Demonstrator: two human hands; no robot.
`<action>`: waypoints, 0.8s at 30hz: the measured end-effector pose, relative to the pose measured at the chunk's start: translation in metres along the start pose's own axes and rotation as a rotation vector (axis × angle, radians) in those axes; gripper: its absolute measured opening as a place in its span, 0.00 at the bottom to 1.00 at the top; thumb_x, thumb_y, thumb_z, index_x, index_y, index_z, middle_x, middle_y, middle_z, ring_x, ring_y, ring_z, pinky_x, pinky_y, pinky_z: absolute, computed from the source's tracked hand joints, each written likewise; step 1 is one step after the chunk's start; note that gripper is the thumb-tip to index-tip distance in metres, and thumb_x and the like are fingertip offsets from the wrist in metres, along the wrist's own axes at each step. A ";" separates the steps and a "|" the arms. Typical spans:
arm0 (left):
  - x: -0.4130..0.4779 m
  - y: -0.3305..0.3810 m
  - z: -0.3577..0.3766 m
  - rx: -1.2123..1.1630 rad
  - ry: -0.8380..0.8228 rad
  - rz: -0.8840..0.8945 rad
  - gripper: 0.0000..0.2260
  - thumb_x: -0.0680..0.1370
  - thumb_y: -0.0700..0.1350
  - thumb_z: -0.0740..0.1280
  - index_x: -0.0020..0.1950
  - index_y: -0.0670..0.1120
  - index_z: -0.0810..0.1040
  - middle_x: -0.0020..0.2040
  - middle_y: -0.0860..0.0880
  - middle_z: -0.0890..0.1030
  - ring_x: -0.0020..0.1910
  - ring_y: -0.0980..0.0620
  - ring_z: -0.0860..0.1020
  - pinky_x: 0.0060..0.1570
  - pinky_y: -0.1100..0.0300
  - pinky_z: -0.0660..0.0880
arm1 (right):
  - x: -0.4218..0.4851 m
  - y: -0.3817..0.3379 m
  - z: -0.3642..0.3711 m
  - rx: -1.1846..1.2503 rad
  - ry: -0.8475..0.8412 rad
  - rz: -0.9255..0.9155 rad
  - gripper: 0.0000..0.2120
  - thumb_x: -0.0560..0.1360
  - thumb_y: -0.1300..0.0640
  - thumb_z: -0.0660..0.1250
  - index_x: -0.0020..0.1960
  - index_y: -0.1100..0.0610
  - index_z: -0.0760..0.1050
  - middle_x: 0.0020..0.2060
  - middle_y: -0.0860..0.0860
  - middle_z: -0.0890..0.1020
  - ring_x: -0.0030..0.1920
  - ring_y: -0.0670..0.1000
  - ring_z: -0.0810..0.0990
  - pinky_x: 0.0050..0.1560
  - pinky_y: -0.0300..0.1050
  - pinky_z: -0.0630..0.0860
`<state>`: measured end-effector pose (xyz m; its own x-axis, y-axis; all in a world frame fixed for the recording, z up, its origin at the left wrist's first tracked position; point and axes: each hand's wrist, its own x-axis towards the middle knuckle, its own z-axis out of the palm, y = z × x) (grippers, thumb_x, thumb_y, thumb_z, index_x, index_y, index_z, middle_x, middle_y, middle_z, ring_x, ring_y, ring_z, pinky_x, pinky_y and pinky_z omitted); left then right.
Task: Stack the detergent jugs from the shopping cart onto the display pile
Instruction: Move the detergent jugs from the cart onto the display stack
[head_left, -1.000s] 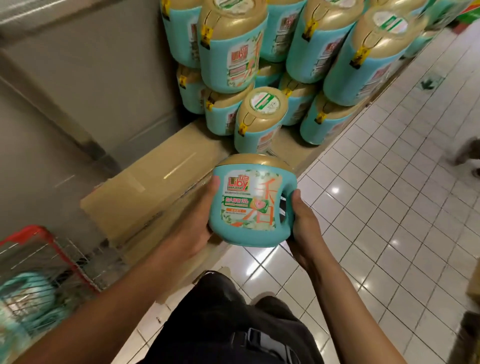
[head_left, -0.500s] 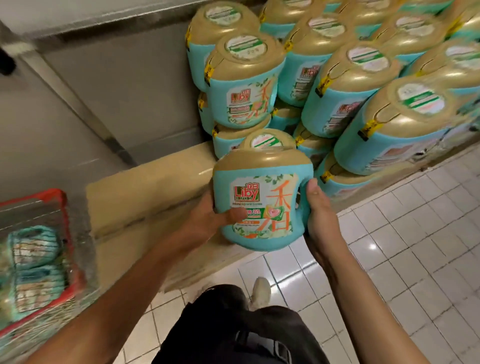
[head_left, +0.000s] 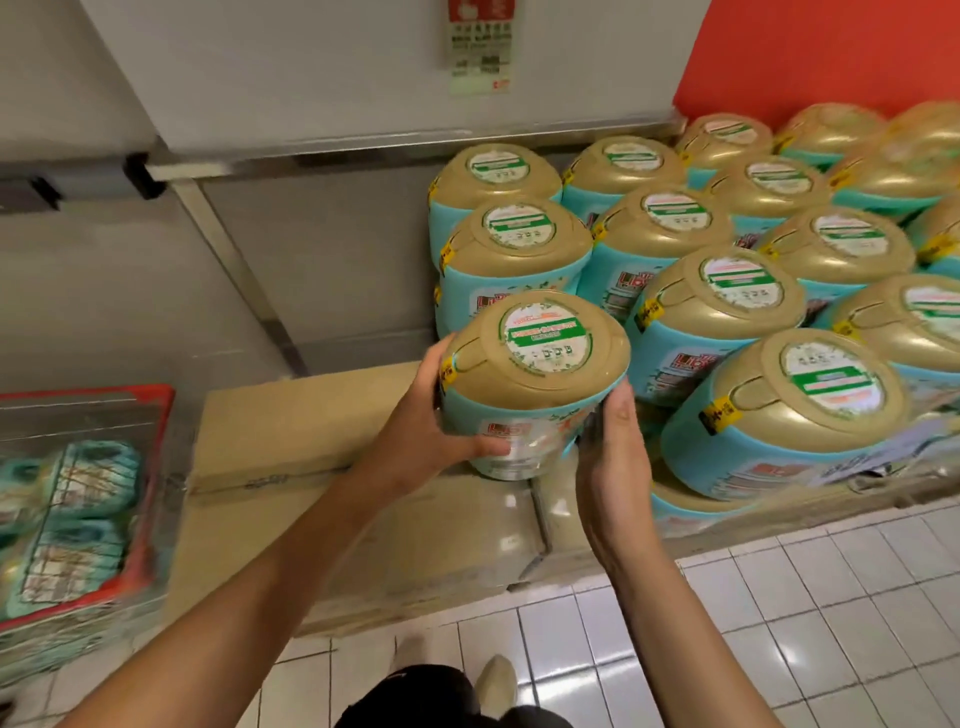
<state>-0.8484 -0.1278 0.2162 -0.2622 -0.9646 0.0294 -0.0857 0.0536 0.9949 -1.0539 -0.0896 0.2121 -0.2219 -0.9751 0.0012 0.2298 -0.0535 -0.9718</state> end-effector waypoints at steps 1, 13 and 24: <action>0.004 -0.003 0.001 -0.002 -0.002 0.001 0.54 0.61 0.51 0.88 0.81 0.58 0.62 0.72 0.57 0.78 0.73 0.54 0.76 0.70 0.49 0.78 | -0.001 0.002 0.000 -0.058 0.006 -0.019 0.32 0.84 0.34 0.58 0.84 0.44 0.61 0.81 0.42 0.68 0.81 0.44 0.64 0.83 0.58 0.58; 0.036 -0.013 0.011 -0.096 0.015 -0.027 0.46 0.63 0.51 0.88 0.75 0.66 0.70 0.72 0.54 0.80 0.71 0.49 0.78 0.66 0.41 0.79 | 0.001 0.010 -0.001 0.069 0.105 0.091 0.35 0.80 0.42 0.70 0.83 0.49 0.63 0.73 0.45 0.79 0.72 0.44 0.78 0.74 0.49 0.75; 0.012 -0.031 0.016 -0.043 0.161 -0.115 0.48 0.66 0.53 0.86 0.80 0.52 0.65 0.76 0.56 0.73 0.76 0.60 0.70 0.74 0.49 0.74 | -0.009 0.029 -0.005 0.012 0.219 0.139 0.24 0.81 0.45 0.70 0.75 0.49 0.72 0.67 0.45 0.82 0.67 0.45 0.81 0.68 0.47 0.77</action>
<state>-0.8640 -0.1374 0.1838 -0.0952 -0.9928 -0.0725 -0.0639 -0.0666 0.9957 -1.0497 -0.0819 0.1824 -0.3867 -0.9036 -0.1841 0.2831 0.0736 -0.9563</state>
